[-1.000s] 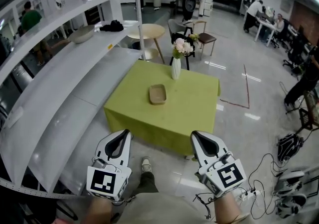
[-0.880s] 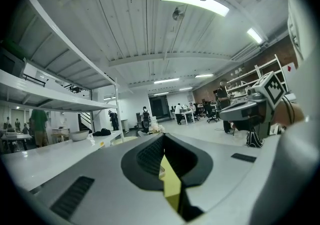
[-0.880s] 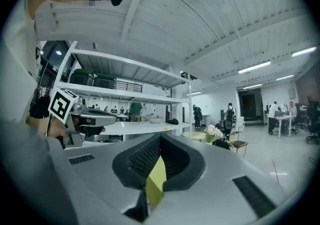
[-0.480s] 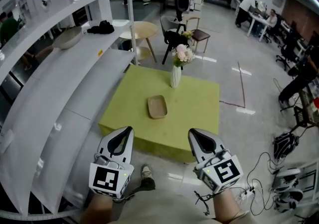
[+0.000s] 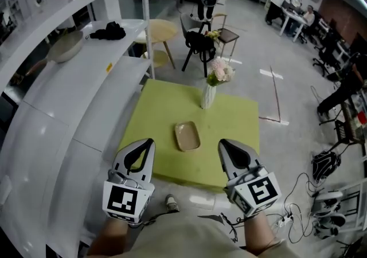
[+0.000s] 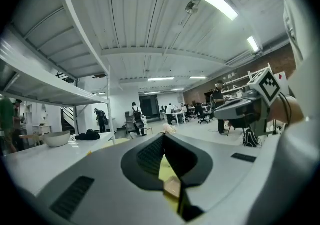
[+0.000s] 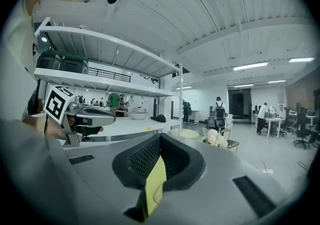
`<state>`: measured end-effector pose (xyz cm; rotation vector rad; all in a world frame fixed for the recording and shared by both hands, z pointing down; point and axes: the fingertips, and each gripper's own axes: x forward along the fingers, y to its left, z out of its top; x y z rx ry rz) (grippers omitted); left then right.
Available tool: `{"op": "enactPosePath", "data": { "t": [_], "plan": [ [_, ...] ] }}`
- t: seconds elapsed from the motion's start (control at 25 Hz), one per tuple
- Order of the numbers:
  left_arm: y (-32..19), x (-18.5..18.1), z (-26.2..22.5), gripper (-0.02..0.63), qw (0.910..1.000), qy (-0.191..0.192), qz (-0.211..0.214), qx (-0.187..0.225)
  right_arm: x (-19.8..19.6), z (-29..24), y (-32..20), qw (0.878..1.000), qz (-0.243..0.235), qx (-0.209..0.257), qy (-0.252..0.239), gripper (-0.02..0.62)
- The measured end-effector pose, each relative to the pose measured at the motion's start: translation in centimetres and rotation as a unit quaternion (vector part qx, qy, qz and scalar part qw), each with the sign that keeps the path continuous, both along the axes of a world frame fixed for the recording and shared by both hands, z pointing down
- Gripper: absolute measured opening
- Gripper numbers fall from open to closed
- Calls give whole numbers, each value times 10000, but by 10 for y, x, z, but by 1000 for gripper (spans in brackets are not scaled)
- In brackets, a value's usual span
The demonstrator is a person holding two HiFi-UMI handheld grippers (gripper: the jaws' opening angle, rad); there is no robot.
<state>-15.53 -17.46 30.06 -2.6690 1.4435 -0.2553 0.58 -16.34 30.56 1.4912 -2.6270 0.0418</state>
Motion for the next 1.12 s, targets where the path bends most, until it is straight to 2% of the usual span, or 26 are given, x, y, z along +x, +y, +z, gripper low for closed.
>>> {"op": "enactPosePath", "data": {
  "t": [0.16, 0.32, 0.4, 0.64, 0.88, 1.12],
  "plan": [
    [-28, -10, 3, 5, 9999, 45, 77, -68, -13, 4, -26, 10000, 23, -55, 0, 6],
    [-46, -11, 12, 6, 9999, 2, 92, -119, -9, 14, -45, 9996, 89, -183, 200, 6],
    [-52, -9, 16, 6, 9998, -6, 67, -174, -7, 17, -51, 9998, 14, -186, 95, 6],
    [-71, -1, 30, 6, 9995, -55, -138, -289, 5, 24, -71, 9994, -202, -270, -26, 6],
    [-87, 5, 44, 6, 9983, -199, -365, -399, 22, 46, -95, 9984, -194, -513, 166, 9],
    [-109, 12, 66, 6, 9967, -237, -497, -594, 25, 80, -123, 9956, -340, -830, 255, 38]
  ]
}}
